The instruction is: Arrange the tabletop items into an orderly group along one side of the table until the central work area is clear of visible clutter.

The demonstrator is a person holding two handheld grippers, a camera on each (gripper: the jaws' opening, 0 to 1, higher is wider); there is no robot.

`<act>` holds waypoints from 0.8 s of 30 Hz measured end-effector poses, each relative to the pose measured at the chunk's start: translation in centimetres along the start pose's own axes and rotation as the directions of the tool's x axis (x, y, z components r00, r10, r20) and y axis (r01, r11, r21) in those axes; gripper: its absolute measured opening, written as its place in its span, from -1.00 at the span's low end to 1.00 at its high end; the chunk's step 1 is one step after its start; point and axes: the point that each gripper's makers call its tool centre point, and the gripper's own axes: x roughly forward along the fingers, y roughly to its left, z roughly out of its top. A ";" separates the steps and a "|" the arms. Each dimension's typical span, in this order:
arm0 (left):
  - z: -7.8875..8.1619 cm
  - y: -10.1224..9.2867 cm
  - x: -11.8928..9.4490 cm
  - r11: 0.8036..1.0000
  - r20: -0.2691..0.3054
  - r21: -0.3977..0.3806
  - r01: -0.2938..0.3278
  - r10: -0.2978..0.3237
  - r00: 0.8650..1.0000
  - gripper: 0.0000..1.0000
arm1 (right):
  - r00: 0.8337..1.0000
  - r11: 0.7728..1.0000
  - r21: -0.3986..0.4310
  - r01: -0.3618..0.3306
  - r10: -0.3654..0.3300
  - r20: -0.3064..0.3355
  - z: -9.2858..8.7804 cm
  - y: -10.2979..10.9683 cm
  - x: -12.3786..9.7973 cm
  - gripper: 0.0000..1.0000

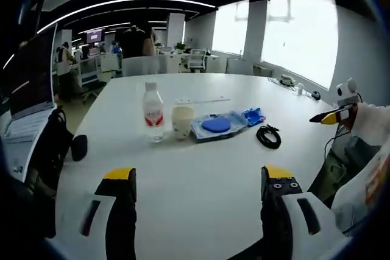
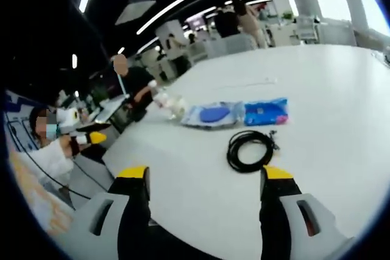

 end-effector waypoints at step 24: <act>-0.8 0.0 0.4 0.999 -0.041 -0.016 0.047 -0.048 0.998 0.76 | 0.999 1.000 0.027 -0.016 0.016 -0.029 -1.0 0.5 1.7 0.47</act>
